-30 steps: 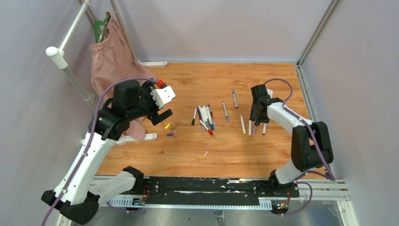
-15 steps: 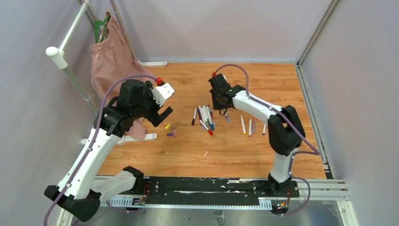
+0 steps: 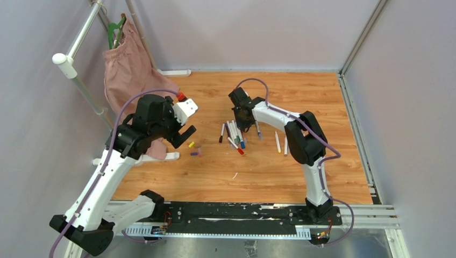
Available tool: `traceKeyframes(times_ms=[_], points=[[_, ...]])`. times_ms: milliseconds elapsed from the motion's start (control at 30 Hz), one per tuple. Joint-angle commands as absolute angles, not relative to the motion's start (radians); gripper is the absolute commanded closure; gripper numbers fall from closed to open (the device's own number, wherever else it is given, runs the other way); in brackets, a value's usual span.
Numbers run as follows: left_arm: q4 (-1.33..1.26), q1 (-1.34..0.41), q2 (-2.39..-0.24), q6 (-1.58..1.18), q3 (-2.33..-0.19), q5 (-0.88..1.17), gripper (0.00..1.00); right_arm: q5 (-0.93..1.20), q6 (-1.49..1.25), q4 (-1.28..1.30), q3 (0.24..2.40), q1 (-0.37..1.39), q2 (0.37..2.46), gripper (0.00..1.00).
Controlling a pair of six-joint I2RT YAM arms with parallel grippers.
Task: Open the pen caps
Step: Pick up the pen from the center of the board.
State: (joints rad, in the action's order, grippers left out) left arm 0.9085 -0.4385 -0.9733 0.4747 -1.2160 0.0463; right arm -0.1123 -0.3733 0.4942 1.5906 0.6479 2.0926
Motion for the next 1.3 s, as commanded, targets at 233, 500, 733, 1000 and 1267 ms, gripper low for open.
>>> traceKeyframes(times_ms=[233, 500, 733, 1000, 1267], points=[[0.916, -0.431, -0.96, 0.464, -1.206, 0.053, 0.0, -0.207, -0.336, 0.549, 1.53, 0.652, 2.112, 0.84], [0.916, -0.431, -0.954, 0.47, -1.192, 0.06, 0.0, -0.247, -0.33, 0.566, 1.496, 0.652, 2.112, 0.68], [0.916, -0.431, -0.959, 0.44, -1.19, 0.107, 0.0, -0.205, -0.344, 0.569, 1.521, 0.649, 2.12, 0.89], [0.913, -0.431, -1.002, 0.352, -1.143, 0.177, 0.0, -0.157, -0.409, 0.559, 1.552, 0.64, 1.926, 1.0], [0.867, -0.431, -1.038, 0.266, -1.157, 0.235, 0.0, -0.073, -0.563, 0.377, 1.387, 0.706, 1.631, 1.0]])
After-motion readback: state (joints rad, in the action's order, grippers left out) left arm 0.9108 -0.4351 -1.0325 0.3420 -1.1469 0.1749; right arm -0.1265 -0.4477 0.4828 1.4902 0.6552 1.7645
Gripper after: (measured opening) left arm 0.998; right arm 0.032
